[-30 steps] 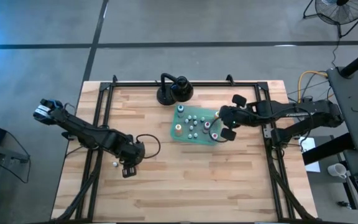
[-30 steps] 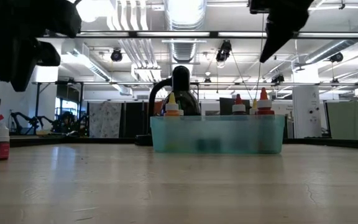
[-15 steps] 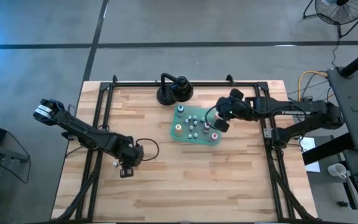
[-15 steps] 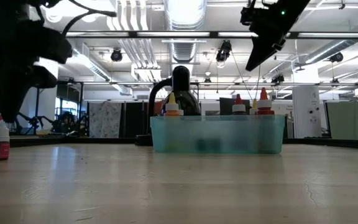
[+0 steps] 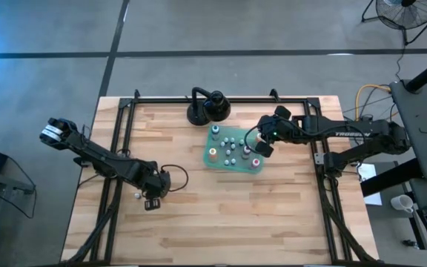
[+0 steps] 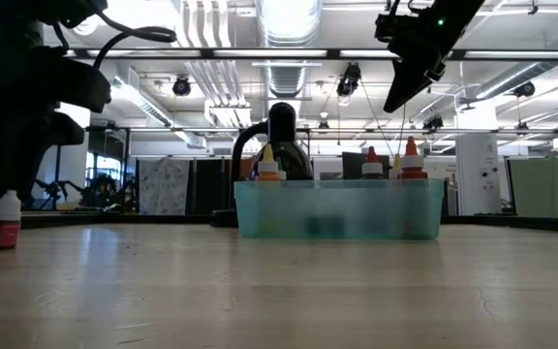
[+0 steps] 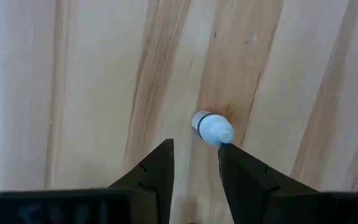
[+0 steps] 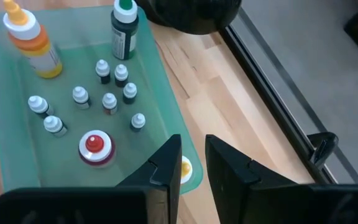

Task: Pick & Place food coloring
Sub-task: Put the pink food coloring bottle into the bin

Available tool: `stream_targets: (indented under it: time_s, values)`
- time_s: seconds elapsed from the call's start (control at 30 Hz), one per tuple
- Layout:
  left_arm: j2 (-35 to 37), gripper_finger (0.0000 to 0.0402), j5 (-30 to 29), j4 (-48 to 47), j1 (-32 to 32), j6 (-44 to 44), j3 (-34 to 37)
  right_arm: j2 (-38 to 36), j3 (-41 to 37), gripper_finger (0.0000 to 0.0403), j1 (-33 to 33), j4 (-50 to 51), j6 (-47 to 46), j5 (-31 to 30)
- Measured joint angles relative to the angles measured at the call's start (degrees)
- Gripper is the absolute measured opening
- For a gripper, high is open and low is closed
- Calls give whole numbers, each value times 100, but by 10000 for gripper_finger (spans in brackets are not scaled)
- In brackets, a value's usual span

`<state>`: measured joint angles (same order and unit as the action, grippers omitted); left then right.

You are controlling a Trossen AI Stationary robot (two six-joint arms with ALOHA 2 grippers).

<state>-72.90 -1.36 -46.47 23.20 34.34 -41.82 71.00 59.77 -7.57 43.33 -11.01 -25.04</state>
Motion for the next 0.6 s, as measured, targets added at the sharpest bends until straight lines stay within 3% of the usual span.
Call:
stream_targets:
  time_s: [0.4, 0.6]
  values:
    - [0, 99, 229, 1, 280, 132, 0, 0, 0, 63, 2, 4, -89, 0]
    - [0, 99, 26, 24, 441, 140, 0, 0, 0, 63, 2, 7, -98, -1]
